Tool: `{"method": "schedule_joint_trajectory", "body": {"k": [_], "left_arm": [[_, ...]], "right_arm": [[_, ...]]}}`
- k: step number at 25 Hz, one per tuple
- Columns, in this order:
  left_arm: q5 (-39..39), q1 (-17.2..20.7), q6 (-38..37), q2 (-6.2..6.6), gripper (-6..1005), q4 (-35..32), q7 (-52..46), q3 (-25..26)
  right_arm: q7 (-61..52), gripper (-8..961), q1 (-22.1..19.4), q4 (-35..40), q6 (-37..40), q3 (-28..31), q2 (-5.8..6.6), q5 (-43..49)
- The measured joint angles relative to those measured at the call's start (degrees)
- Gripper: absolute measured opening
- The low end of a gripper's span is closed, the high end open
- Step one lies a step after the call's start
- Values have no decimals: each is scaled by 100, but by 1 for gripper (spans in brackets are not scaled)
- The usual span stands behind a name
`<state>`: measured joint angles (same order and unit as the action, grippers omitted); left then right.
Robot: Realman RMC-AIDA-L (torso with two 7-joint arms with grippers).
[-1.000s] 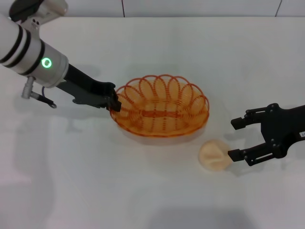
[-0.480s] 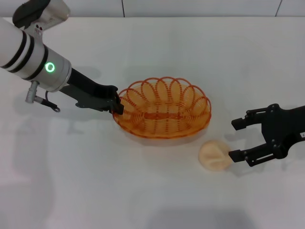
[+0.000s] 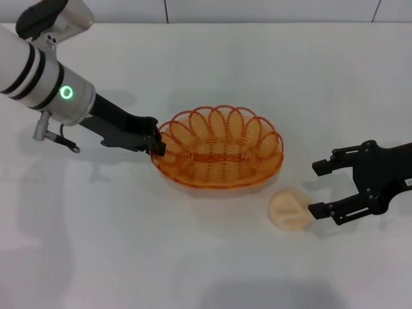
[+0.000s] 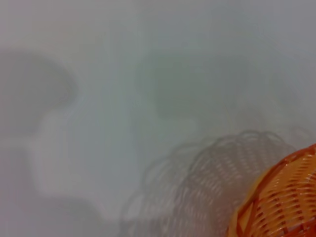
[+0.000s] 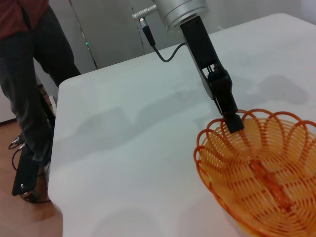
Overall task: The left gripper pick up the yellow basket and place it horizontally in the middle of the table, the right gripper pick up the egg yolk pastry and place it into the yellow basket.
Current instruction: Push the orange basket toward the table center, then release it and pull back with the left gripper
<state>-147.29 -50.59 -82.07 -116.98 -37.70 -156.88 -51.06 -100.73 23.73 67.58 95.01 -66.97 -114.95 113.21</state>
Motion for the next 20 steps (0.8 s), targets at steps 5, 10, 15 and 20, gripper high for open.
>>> {"method": "schedule_joint_trajectory", "body": {"k": [5, 10, 15, 20], "left_arm": [[31, 62, 53, -13, 150, 0, 5, 3], [59, 68, 54, -18, 227, 0, 43, 34], [322, 150, 58, 35, 374, -75, 122, 53], [698, 374, 65, 145, 551, -401, 434, 54]], "right_arm": [[0, 830, 5, 0, -5, 0, 0, 8], [-8, 830, 8, 0, -4, 33, 5, 16], [-11, 829, -7, 0, 7, 69, -1, 22], [-24, 829, -20, 0, 9, 71, -6, 18]]}}
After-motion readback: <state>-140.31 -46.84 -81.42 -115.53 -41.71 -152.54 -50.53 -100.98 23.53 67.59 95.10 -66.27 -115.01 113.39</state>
